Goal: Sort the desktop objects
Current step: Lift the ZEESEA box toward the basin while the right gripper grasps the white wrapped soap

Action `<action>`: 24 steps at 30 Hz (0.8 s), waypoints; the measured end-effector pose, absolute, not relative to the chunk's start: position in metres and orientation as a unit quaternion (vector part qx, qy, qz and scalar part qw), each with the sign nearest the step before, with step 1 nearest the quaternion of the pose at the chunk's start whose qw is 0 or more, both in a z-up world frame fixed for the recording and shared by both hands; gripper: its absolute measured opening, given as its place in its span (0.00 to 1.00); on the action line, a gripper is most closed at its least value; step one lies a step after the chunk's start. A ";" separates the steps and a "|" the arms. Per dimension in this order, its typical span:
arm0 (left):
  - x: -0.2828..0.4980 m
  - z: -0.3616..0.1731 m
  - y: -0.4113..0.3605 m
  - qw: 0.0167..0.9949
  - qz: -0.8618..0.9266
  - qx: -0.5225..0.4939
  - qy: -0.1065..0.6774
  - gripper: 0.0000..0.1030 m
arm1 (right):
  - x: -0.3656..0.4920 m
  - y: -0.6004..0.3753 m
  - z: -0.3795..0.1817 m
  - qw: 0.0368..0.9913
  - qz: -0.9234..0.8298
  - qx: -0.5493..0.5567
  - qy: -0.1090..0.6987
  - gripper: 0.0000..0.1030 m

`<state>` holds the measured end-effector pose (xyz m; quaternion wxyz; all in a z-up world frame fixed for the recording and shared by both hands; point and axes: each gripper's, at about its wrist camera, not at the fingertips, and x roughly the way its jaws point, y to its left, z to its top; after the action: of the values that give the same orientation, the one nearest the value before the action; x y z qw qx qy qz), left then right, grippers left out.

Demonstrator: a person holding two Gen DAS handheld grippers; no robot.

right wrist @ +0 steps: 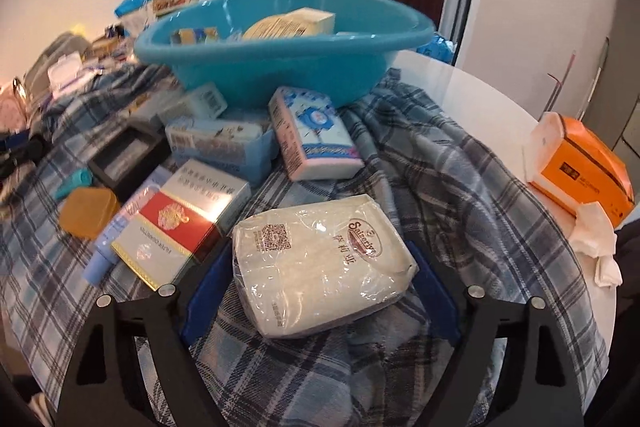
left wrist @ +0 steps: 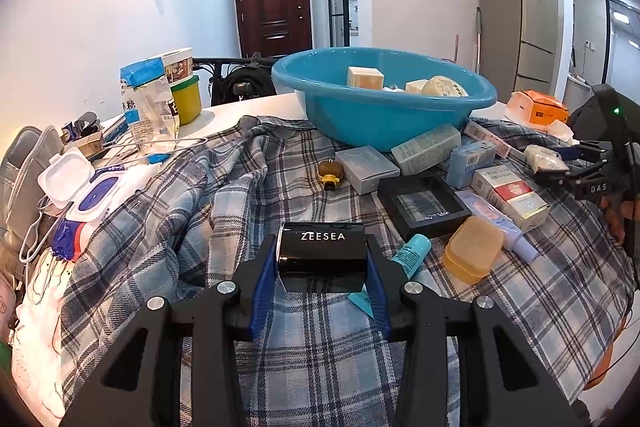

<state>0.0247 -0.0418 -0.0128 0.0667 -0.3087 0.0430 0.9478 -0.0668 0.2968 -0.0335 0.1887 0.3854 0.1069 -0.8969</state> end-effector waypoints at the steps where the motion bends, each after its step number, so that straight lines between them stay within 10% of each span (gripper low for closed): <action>1: 0.025 -0.013 -0.041 0.066 0.948 -0.308 0.043 0.42 | -0.066 0.299 -0.031 0.187 -0.900 0.380 0.101 0.82; 24: -0.035 0.059 0.003 0.065 0.966 -0.244 0.050 0.42 | -0.060 0.328 -0.015 0.115 -0.935 0.331 0.046 0.82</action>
<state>-0.0353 0.0025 0.0587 0.0646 -0.2441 0.0497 0.9663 -0.0600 0.3282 -0.0150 0.1150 0.3314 0.0456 -0.9354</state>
